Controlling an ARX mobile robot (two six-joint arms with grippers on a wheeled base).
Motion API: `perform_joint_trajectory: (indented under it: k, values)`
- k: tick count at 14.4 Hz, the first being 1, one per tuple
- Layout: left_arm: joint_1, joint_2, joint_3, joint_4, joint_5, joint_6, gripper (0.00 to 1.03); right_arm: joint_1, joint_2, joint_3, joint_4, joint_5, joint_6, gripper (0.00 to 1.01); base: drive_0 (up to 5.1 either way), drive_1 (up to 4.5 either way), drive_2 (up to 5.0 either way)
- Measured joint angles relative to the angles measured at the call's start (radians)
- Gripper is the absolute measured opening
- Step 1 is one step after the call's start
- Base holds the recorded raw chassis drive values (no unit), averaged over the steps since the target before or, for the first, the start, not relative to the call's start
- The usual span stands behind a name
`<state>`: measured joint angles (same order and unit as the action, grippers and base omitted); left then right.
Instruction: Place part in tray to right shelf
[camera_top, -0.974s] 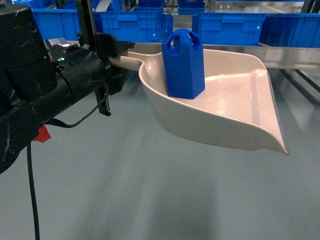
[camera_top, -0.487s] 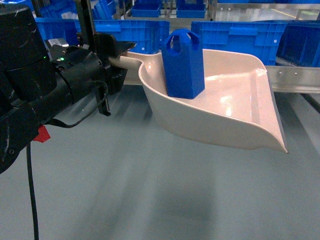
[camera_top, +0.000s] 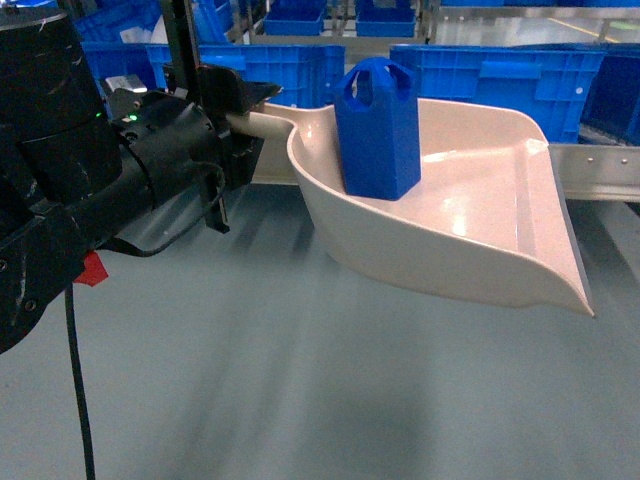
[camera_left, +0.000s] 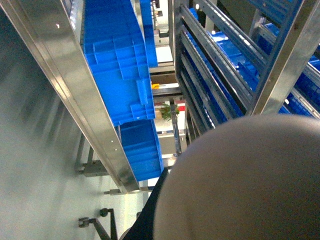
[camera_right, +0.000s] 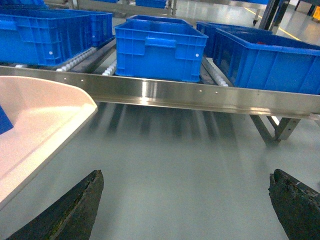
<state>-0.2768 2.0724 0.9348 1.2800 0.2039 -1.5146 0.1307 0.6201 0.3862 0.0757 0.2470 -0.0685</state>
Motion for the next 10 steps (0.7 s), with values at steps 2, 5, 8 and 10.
perform_joint_trajectory:
  k: [2,5,8,10]
  values:
    - [0.002,0.000,0.000,0.000,0.000,0.000,0.12,0.000,0.000,0.000,0.000,0.000,0.000,0.98,0.3,4.59,-4.1]
    - [0.003,0.000,0.000,0.000,0.000,-0.001,0.12,0.000,0.000,0.000,0.000,0.000,0.000,0.98,0.3,4.59,-4.1]
    - [0.014,0.000,0.000,0.000,-0.009,0.000,0.12,0.000,0.000,0.000,0.000,-0.001,0.000,0.98,-0.1,4.12,-4.3]
    - [0.013,0.000,0.000,0.000,-0.008,0.000,0.12,0.000,0.003,0.000,-0.002,-0.003,0.000,0.98,-0.3,3.88,-4.5]
